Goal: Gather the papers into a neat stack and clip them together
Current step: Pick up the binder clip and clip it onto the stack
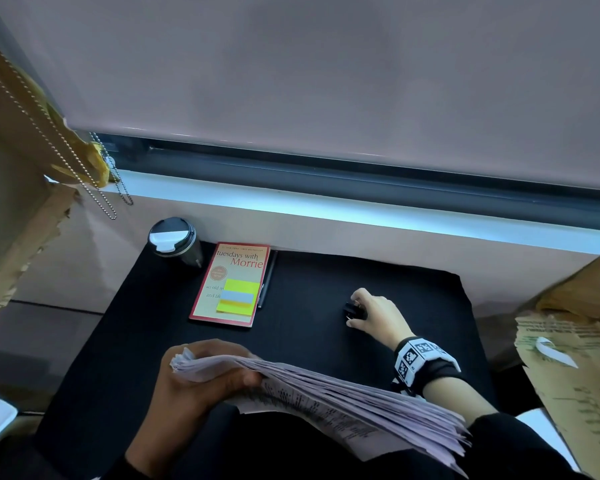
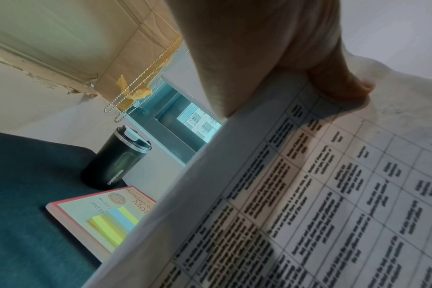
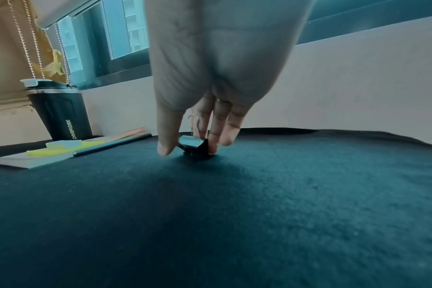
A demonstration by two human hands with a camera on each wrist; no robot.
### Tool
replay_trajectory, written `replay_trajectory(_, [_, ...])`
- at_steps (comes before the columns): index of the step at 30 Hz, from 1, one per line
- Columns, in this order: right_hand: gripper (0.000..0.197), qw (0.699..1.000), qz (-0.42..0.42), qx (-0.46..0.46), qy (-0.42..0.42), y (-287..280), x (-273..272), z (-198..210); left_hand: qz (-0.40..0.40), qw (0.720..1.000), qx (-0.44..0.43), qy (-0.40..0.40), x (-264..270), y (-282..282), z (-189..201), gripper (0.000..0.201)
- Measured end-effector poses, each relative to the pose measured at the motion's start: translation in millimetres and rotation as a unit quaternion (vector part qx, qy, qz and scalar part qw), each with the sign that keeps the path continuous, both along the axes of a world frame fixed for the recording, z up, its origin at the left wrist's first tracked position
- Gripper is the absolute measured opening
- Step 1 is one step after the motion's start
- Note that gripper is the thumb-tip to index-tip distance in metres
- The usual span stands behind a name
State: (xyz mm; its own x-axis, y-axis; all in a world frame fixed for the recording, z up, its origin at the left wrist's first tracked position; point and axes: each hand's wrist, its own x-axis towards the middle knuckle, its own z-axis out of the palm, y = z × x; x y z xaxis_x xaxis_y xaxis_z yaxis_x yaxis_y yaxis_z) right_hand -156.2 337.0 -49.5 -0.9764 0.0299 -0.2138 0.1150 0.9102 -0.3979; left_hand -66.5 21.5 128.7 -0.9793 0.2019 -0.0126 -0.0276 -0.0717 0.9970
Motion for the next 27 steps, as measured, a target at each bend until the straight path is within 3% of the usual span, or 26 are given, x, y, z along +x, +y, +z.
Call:
replay_trajectory(6, [0.037, 1.000, -0.017, 0.011, 0.014, -3.2, -2.9, -5.4, 0.008, 1.000, 0.007, -0.006, 0.8, 1.4, 0.4, 0.053])
replay_trajectory(9, [0.040, 0.998, -0.023, 0.059, 0.006, -4.7, -2.9, -1.9, 0.009, 1.000, 0.000, 0.001, -0.7, 2.9, 1.3, 0.025])
replay_trajectory(12, [0.041, 0.997, -0.073, 0.015, 0.004, 3.6, 0.5, 21.0, 0.018, 1.000, 0.022, 0.002, -2.0, 6.4, 1.9, 0.014])
replay_trajectory(15, [0.034, 0.992, -0.100, -0.047, 0.054, 19.6, 8.5, 70.5, 0.027, 0.999, 0.040, 0.015, -2.2, 9.7, 3.6, 0.007])
replay_trajectory(19, [0.031, 0.984, -0.044, -0.086, 0.152, 27.7, 34.9, 173.5, 0.010, 0.998, 0.059, 0.027, -0.9, 16.2, 7.4, 0.014])
replay_trajectory(23, [0.027, 0.972, 0.013, -0.108, 0.209, 2.6, 79.9, 276.8, -0.025, 0.997, 0.057, 0.048, 1.5, 23.0, 14.6, 0.015])
replay_trajectory(27, [0.025, 0.962, 0.080, -0.116, 0.235, -38.6, 128.6, 338.2, -0.074, 0.994, 0.062, 0.055, 9.6, 33.7, 23.6, 0.008])
